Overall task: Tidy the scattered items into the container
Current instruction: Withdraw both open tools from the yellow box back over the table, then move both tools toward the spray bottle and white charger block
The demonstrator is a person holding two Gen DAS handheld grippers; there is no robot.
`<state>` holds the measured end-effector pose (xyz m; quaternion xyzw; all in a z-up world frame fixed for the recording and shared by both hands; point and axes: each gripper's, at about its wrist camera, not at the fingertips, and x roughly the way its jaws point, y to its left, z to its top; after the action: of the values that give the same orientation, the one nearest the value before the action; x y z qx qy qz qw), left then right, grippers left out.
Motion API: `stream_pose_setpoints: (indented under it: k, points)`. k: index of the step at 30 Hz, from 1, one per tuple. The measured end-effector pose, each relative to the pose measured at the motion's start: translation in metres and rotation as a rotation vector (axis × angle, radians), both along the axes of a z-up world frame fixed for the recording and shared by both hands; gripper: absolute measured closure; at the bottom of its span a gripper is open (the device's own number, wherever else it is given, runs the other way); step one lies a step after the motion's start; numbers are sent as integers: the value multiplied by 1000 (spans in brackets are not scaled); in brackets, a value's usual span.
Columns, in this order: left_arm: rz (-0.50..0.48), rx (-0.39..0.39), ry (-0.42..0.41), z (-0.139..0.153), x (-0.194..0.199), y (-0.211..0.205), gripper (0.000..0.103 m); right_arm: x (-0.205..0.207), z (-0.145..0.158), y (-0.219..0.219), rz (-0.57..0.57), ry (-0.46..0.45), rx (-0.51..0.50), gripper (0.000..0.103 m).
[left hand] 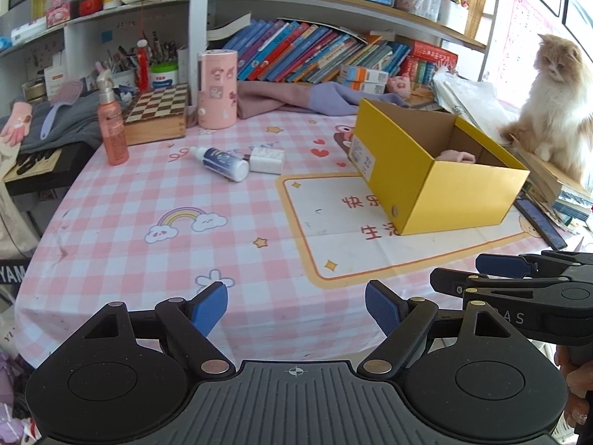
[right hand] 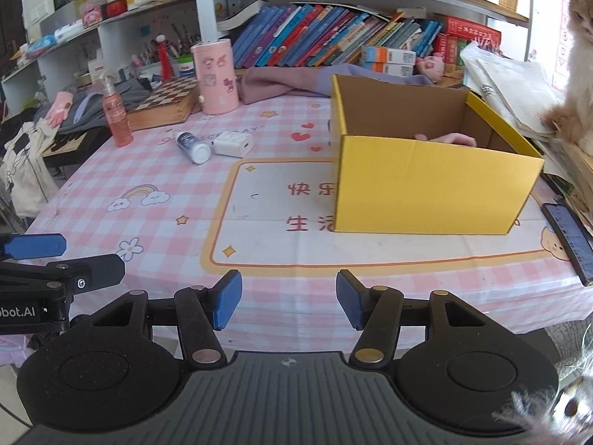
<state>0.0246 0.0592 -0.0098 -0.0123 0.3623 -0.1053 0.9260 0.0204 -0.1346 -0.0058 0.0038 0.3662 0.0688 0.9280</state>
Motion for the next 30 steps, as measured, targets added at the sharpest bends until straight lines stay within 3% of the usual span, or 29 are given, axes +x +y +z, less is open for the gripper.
stream_pose_setpoints:
  k: [16,30]
  points:
    - [61,-11,6,-6,12,22,19,15,-5,28,115,13,-38,48]
    - [125,23,28,-11,70,32,19,84,-14,48,221,21,-26,48]
